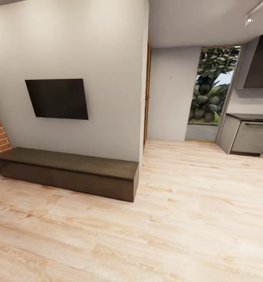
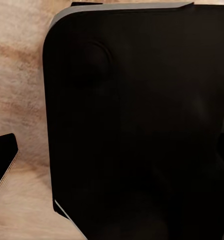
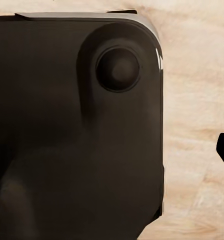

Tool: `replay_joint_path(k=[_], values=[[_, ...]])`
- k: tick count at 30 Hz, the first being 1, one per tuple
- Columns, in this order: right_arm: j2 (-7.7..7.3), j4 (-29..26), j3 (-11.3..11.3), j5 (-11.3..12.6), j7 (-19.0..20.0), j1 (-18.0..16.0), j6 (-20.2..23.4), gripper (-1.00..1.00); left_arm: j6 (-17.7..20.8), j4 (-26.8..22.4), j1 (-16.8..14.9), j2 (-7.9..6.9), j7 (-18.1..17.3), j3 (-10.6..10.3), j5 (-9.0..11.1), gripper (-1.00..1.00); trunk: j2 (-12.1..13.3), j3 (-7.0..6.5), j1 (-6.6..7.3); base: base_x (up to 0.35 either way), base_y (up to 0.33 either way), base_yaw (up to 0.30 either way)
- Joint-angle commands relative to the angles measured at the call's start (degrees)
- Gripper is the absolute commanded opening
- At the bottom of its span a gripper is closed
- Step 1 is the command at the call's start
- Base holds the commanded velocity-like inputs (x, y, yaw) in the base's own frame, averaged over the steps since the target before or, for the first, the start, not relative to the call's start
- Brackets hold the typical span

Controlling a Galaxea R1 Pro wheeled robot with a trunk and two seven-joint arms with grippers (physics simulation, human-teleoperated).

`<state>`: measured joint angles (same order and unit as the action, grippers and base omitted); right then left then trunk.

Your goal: In the kitchen, take the popcorn bag from the countertop, put it into the microwave, and heat it until the popcorn is cooked so the cooked popcorn ends up inside the bag.

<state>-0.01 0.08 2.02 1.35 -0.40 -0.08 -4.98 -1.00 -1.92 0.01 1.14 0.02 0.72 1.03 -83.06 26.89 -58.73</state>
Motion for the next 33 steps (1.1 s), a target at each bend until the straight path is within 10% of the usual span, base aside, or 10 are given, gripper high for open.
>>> replay_joint_path(k=[1, 33], values=[[-0.04, 0.01, 0.18, 0.14, -0.04, -0.01, -0.21, 1.0, -0.1, -0.02, 0.01, 0.01, 0.03, 0.07, 0.11, 1.0, -0.02, 0.04, 0.0, 0.0, 0.0, -0.289], [-0.26, 0.01, 0.22, 0.14, -0.04, -0.01, -0.29, 1.0, -0.14, -0.09, -0.01, 0.01, -0.02, 0.06, 0.05, 1.0, -0.02, 0.04, 0.0, 0.0, 0.0, -0.289]])
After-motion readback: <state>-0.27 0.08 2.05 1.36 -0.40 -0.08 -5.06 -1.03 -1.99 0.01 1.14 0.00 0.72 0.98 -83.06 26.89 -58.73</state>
